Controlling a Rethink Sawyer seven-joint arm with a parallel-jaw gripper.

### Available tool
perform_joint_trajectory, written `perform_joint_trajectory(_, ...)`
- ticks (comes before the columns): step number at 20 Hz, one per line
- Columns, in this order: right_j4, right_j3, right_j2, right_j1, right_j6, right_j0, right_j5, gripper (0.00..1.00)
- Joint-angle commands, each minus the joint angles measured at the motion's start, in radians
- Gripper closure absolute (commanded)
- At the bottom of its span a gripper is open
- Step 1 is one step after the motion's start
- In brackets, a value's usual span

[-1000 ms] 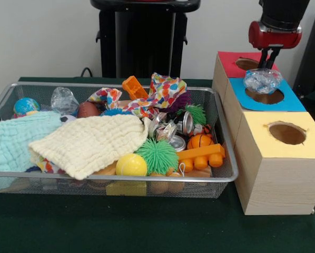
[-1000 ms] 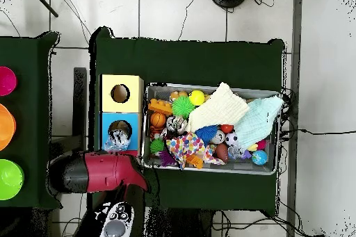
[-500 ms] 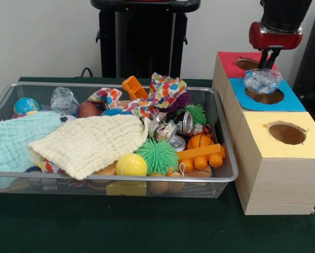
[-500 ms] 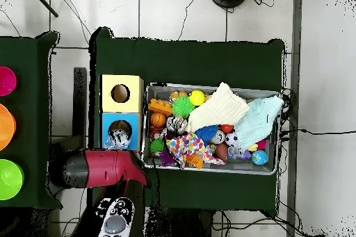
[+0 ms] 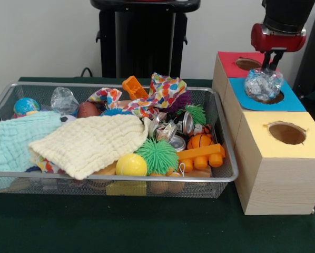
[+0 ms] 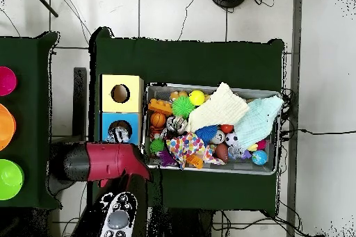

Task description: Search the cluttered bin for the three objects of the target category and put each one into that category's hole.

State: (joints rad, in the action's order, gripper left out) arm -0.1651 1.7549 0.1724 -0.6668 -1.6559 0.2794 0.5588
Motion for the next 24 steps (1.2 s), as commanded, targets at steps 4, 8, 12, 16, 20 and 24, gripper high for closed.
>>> perform_joint_trajectory(4,0.017,-0.107,-0.008,0.025,-0.157,-0.042,0.083,1.0)
perform_joint_trajectory(8,0.019,-0.124,-0.01,0.024,-0.15,-0.048,0.108,1.0)
perform_joint_trajectory(12,0.022,-0.136,-0.008,0.011,-0.143,-0.052,0.138,1.0)
perform_joint_trajectory(16,0.029,-0.143,0.001,-0.038,-0.126,-0.059,0.21,1.0)
perform_joint_trajectory(20,0.051,-0.147,0.006,-0.107,-0.063,-0.099,0.29,1.0)
perform_joint_trajectory(24,0.073,-0.142,-0.008,-0.145,0.009,-0.162,0.319,1.0)
